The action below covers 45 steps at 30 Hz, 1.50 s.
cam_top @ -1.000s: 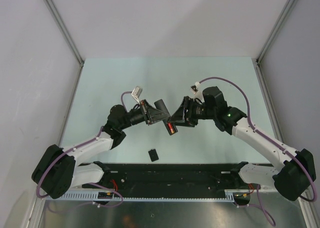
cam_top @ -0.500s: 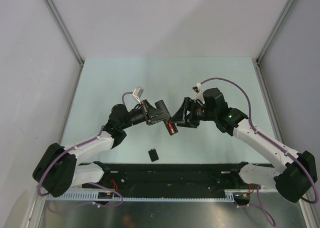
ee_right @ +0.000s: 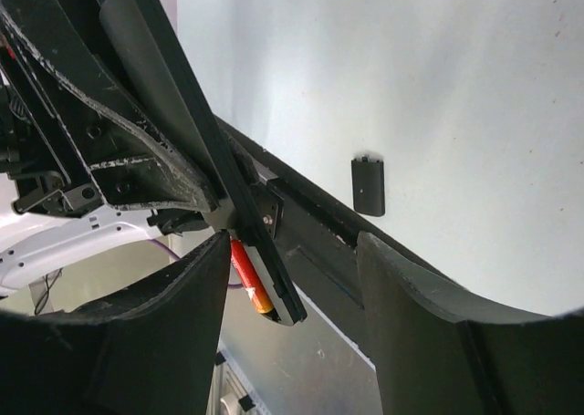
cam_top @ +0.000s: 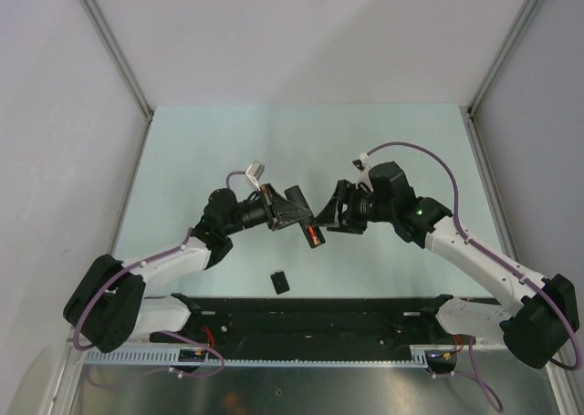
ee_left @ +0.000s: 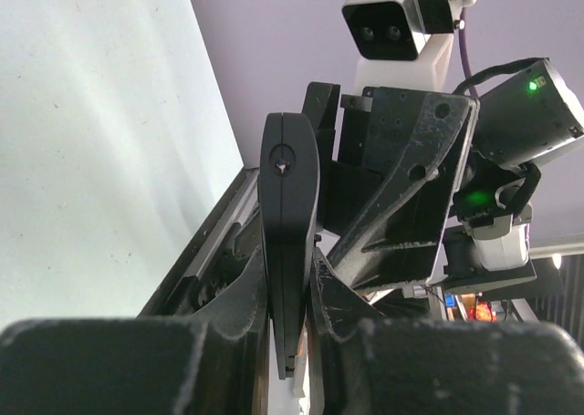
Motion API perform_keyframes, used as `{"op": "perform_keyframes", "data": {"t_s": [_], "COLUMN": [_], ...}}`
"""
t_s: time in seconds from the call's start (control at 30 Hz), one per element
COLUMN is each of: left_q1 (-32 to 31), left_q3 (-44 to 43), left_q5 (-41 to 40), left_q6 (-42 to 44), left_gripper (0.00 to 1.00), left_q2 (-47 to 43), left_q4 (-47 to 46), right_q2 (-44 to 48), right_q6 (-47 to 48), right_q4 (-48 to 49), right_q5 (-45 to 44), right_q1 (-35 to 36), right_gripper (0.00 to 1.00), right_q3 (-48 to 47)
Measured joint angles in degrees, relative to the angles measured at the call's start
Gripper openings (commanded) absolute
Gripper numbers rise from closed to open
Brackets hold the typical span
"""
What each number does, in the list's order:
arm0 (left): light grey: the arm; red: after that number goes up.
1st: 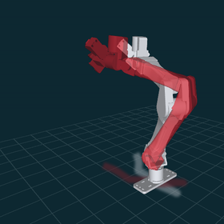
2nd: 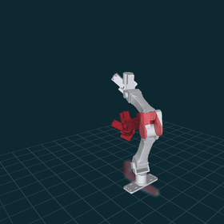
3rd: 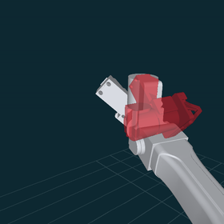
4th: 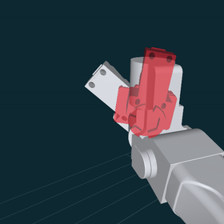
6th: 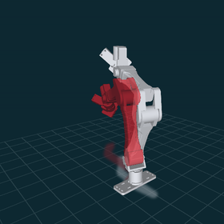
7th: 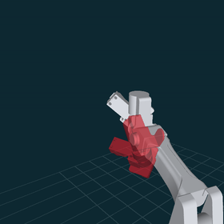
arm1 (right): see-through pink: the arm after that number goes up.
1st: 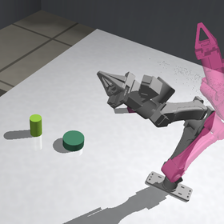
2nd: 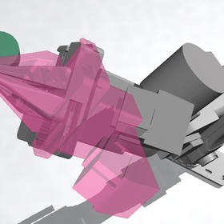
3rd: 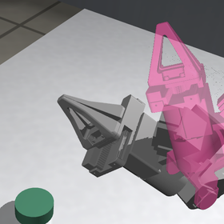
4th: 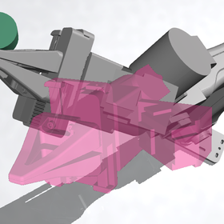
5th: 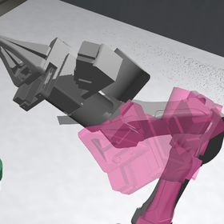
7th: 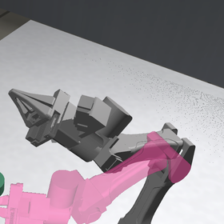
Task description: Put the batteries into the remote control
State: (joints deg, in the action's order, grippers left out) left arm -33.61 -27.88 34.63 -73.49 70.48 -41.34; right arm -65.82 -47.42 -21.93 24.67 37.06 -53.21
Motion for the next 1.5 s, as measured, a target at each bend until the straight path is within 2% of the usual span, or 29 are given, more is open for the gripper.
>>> {"op": "perform_keyframes", "data": {"t_s": [1.17, 1.5], "left_q1": [0.00, 0.26], "left_q3": [-0.85, -0.85], "left_q5": [0.55, 0.48], "left_q6": [1.33, 1.66], "left_gripper": [0.00, 0.00], "left_q2": [1.36, 0.07], "left_q4": [4.96, 5.16], "right_q2": [-3.74, -3.15], "right_q6": [2.01, 1.55], "right_q4": [0.22, 0.46], "right_q5": [-2.01, -2.19], "right_q1": [4.87, 4.79], "right_gripper": [0.58, 0.66], "right_q3": [-0.20, -0.50]}}
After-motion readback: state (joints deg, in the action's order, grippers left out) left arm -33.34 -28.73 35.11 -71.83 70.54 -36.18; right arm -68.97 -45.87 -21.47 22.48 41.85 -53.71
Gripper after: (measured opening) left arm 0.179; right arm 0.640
